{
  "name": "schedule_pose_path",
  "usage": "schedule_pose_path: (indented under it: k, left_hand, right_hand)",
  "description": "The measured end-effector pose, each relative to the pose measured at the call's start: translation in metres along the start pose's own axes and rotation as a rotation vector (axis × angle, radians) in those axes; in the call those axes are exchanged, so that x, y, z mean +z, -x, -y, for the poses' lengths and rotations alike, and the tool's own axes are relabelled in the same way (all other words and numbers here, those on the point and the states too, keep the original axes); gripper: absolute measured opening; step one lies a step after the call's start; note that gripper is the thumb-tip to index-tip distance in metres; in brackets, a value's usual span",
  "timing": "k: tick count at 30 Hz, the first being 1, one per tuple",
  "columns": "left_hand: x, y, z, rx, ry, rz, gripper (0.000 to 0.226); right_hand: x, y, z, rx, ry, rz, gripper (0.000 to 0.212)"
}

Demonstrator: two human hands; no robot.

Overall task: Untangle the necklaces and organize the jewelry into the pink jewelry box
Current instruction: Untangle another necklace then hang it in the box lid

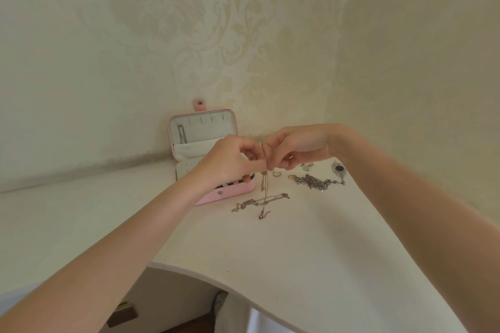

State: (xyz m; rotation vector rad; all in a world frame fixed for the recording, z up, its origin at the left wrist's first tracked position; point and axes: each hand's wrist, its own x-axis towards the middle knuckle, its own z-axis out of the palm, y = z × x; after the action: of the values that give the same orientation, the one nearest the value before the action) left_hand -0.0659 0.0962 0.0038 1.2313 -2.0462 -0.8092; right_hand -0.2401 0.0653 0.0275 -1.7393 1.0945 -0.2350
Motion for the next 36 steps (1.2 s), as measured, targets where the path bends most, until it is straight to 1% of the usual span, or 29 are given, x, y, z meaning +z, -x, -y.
schedule_pose_path:
  k: [3,6,8,10,12,13,14,15,17,19,20,22,25,28,29,32,33,36]
  left_hand:
    - [0.004,-0.001,0.006,0.030,-0.046,-0.019,0.003]
    - [0.005,-0.003,0.011,-0.002,0.024,-0.015,0.006]
    - [0.006,-0.004,0.012,-0.093,0.169,-0.010,0.014]
    - [0.008,-0.005,0.012,-0.222,0.395,0.006,0.019]
    - [0.012,-0.004,0.011,-0.325,0.595,0.020,0.017]
    - [0.013,-0.004,0.011,-0.342,0.633,0.017,0.016]
    - [0.014,-0.004,0.011,-0.328,0.618,0.006,0.016]
    - [0.014,-0.005,0.012,-0.279,0.546,-0.019,0.017]
    - [0.013,-0.007,0.012,-0.115,0.316,-0.098,0.020]
    - [0.013,-0.007,0.012,0.038,0.181,-0.151,0.021]
    - [0.013,-0.006,0.012,0.083,0.167,-0.153,0.021]
    - [0.012,-0.005,0.013,0.134,0.194,-0.139,0.022]
    - [0.012,-0.005,0.014,0.145,0.275,-0.135,0.023]
    - [0.012,-0.004,0.012,0.072,0.359,-0.146,0.021]
    - [0.013,-0.005,0.012,0.008,0.408,-0.163,0.020]
    - [0.015,-0.008,0.011,-0.292,0.623,-0.218,0.019]
    - [0.015,-0.009,0.011,-0.350,0.662,-0.221,0.018]
    - [0.014,-0.009,0.011,-0.387,0.645,-0.184,0.015]
  right_hand:
    - [0.003,-0.005,-0.010,0.002,-0.038,-0.015,0.041]
    - [0.004,-0.008,-0.016,-0.004,-0.103,-0.027,0.038]
    - [0.003,-0.009,-0.018,-0.031,-0.193,-0.024,0.041]
    - [0.003,-0.011,-0.021,-0.063,-0.294,-0.019,0.041]
    - [0.005,-0.012,-0.023,-0.087,-0.368,-0.020,0.034]
    - [0.006,-0.012,-0.024,-0.095,-0.392,-0.024,0.033]
    - [0.007,-0.013,-0.025,-0.097,-0.410,-0.034,0.033]
    - [0.008,-0.014,-0.027,-0.095,-0.422,-0.049,0.035]
    - [0.010,-0.017,-0.029,-0.091,-0.465,-0.077,0.038]
    - [0.012,-0.019,-0.032,-0.108,-0.545,-0.078,0.029]
    - [0.013,-0.019,-0.033,-0.125,-0.588,-0.072,0.024]
    - [0.015,-0.018,-0.035,-0.158,-0.653,-0.065,0.023]
    - [0.016,-0.014,-0.035,-0.196,-0.697,-0.047,0.019]
    - [0.017,-0.013,-0.033,-0.176,-0.686,-0.066,0.022]
    - [0.018,-0.013,-0.031,-0.159,-0.657,-0.084,0.023]
    - [0.017,-0.012,-0.029,-0.111,-0.571,-0.133,0.027]
    - [0.016,-0.012,-0.029,-0.102,-0.572,-0.145,0.027]
    - [0.015,-0.011,-0.027,-0.084,-0.546,-0.205,0.024]
